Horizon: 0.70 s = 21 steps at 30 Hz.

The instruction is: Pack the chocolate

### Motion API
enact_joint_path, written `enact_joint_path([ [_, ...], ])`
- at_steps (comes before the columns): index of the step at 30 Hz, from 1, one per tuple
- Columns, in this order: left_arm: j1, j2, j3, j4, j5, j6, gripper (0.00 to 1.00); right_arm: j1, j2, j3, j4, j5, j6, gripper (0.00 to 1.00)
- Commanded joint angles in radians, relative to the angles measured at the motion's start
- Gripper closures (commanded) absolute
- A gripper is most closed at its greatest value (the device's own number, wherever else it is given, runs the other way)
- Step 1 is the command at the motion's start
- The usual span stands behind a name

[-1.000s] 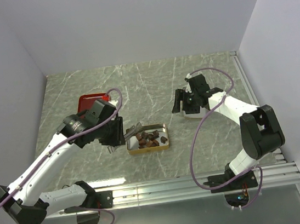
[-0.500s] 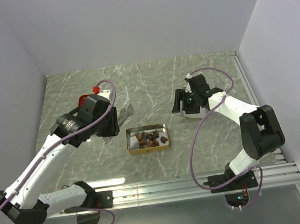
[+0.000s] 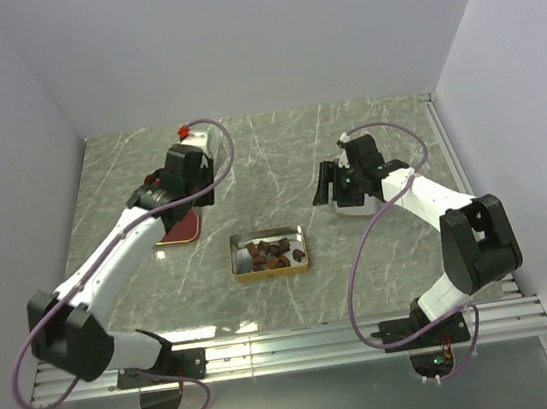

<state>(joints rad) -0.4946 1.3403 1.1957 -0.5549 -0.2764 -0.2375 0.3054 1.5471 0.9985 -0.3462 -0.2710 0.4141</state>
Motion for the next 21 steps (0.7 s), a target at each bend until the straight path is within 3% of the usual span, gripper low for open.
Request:
enact_joint_path([
  [1, 0.008, 0.094, 0.024, 0.167, 0.011, 0.081, 0.59, 0.008, -0.050, 0.012, 0.000, 0.009, -0.005, 0.21],
  [10, 0.007, 0.258, 0.090, 0.248, -0.037, 0.072, 0.61, 0.008, -0.101, 0.019, -0.025, 0.042, -0.015, 0.21],
  [21, 0.007, 0.399, 0.068, 0.329, -0.058, 0.070, 0.61, 0.006, -0.097, 0.037, -0.033, 0.035, -0.017, 0.21],
])
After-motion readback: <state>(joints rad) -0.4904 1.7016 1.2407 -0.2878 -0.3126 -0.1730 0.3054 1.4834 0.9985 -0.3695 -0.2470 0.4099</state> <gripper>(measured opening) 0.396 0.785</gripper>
